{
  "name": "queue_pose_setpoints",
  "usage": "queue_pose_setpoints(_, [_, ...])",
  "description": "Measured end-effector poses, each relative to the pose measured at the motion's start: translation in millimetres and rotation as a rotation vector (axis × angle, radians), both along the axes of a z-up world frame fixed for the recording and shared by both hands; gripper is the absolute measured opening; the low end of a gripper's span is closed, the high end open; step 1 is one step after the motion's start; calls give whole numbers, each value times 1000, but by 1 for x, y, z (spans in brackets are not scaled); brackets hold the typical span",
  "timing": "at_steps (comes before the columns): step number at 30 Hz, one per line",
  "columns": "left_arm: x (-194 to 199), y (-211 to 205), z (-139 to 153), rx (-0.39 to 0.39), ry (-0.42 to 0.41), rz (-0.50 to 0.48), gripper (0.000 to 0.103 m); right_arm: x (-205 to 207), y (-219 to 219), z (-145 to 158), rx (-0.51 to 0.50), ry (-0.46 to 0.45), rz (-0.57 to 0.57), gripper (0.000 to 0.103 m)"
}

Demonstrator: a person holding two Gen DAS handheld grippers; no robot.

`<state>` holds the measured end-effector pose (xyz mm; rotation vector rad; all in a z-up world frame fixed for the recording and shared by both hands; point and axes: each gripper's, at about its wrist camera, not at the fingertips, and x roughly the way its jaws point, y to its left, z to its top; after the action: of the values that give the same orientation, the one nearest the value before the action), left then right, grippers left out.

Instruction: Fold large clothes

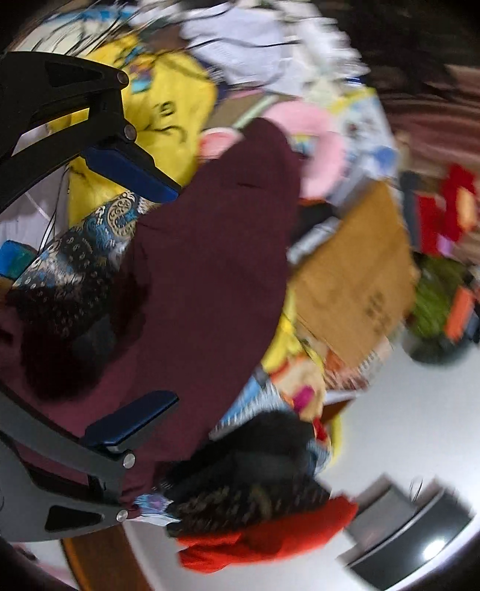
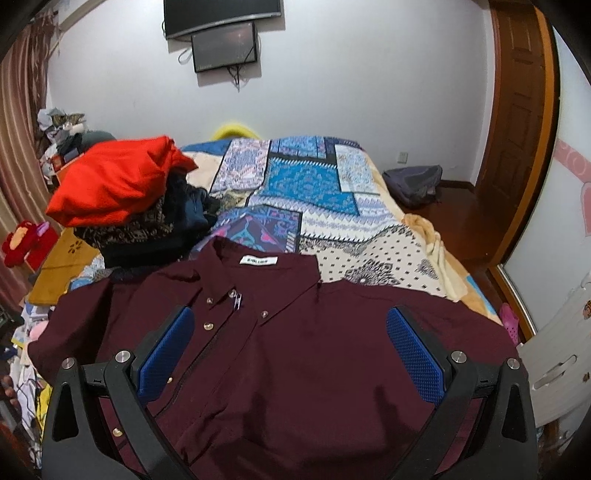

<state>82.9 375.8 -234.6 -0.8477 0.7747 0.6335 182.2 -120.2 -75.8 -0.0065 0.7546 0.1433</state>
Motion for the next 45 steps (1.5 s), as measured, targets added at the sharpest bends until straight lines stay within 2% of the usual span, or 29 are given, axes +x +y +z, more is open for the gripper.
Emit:
queue_pose_setpoints(5, [-5, 24, -56, -168, 19, 70, 99, 9, 13, -11, -35, 31, 17, 103])
queue_pose_setpoints(8, [-3, 36, -80, -212, 46, 91, 88, 16, 20, -16, -57, 47, 32, 103])
queue_pose_setpoints(11, [-1, 46, -98, -242, 52, 113, 68, 21, 27, -20, -75, 59, 46, 103])
queue_pose_setpoints(12, [1, 47, -100, -235, 61, 113, 57, 21, 29, -21, -79, 61, 50, 103])
queue_pose_setpoints(13, [4, 47, -100, -218, 75, 114, 46, 22, 31, -23, -87, 68, 57, 103])
queue_pose_setpoints(14, [8, 47, -99, -177, 98, 113, 42, 23, 33, -25, -93, 74, 61, 103])
queue_pose_setpoints(15, [11, 45, -96, -132, 112, 109, 34, 25, 34, -26, -99, 82, 66, 103])
queue_pose_setpoints(16, [15, 44, -93, -92, 125, 104, 23, 26, 36, -29, -109, 94, 72, 103])
queue_pose_setpoints(18, [22, 37, -80, 15, 162, 88, 10, 28, 38, -31, -122, 107, 77, 103])
queue_pose_setpoints(21, [30, 26, -56, 156, 178, 68, 7, 28, 40, -32, -130, 115, 86, 103])
queue_pose_setpoints(24, [34, 17, -25, 229, 115, 40, 6, 25, 41, -30, -138, 112, 96, 103])
queue_pose_setpoints(27, [39, 5, 18, 265, 9, -8, 5, 22, 41, -28, -150, 103, 106, 103])
queue_pose_setpoints(31, [51, -22, 78, 307, -132, -117, 5, 16, 36, -24, -150, 86, 116, 103])
queue_pose_setpoints(34, [65, -58, 121, 354, -227, -221, 4, 13, 31, -21, -144, 76, 119, 103])
queue_pose_setpoints(37, [81, -102, 161, 361, -346, -357, 4, 9, 24, -19, -142, 62, 120, 103])
queue_pose_setpoints(40, [96, -145, 187, 335, -434, -480, 4, 8, 17, -16, -138, 50, 120, 103])
queue_pose_setpoints(45, [121, -219, 202, 310, -479, -644, 4, 3, 2, -13, -116, 34, 119, 103])
